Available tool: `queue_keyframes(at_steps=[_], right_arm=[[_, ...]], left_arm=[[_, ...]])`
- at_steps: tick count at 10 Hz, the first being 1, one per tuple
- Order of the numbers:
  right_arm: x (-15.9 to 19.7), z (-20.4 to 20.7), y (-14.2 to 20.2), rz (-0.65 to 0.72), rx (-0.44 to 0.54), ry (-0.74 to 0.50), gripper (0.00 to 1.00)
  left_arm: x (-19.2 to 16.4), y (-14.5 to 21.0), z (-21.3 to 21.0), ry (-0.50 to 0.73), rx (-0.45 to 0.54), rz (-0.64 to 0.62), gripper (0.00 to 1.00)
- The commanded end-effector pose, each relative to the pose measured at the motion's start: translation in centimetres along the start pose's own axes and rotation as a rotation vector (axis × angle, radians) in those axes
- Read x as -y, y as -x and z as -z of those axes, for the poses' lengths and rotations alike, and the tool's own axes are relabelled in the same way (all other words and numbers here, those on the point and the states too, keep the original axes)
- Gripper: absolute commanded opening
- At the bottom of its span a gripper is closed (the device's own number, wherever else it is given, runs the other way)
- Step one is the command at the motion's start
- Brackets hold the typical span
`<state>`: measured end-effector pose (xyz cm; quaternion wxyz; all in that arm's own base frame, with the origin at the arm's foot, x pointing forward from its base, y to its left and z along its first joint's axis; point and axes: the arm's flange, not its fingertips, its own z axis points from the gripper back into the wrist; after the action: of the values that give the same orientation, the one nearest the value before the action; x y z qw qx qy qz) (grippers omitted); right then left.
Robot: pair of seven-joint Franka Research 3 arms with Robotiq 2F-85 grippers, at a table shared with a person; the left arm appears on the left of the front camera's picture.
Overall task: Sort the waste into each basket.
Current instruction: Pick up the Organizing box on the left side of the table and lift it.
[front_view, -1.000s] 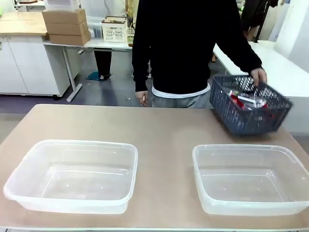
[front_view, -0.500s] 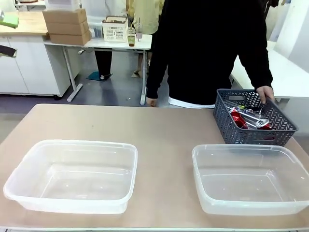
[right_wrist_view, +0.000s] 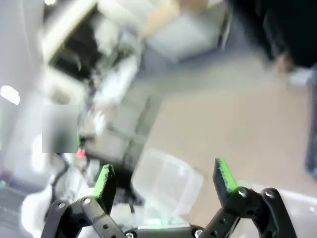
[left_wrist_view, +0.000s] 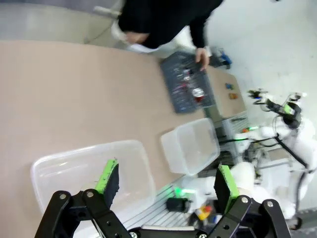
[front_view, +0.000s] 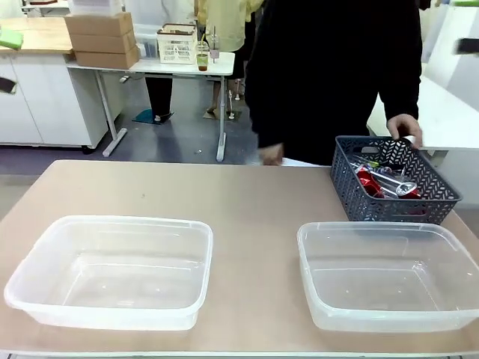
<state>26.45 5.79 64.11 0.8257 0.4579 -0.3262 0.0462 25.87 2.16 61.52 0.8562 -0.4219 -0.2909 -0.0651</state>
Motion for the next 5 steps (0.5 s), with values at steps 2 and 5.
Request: queue_keyframes(at_steps=[2, 5], right_arm=[[-2.5, 14.9, 4.2, 0.034, -0.511, 0.182, 1.0], [-2.4, 25.1, 15.3, -0.035, -0.767, 0.256, 1.0]], left_arm=[[0.7, 1.5, -0.8, -0.316, -0.161, -0.043, 1.0], [-0.5, 8.4, -3.9, -0.616, -0.799, -0.074, 1.0]])
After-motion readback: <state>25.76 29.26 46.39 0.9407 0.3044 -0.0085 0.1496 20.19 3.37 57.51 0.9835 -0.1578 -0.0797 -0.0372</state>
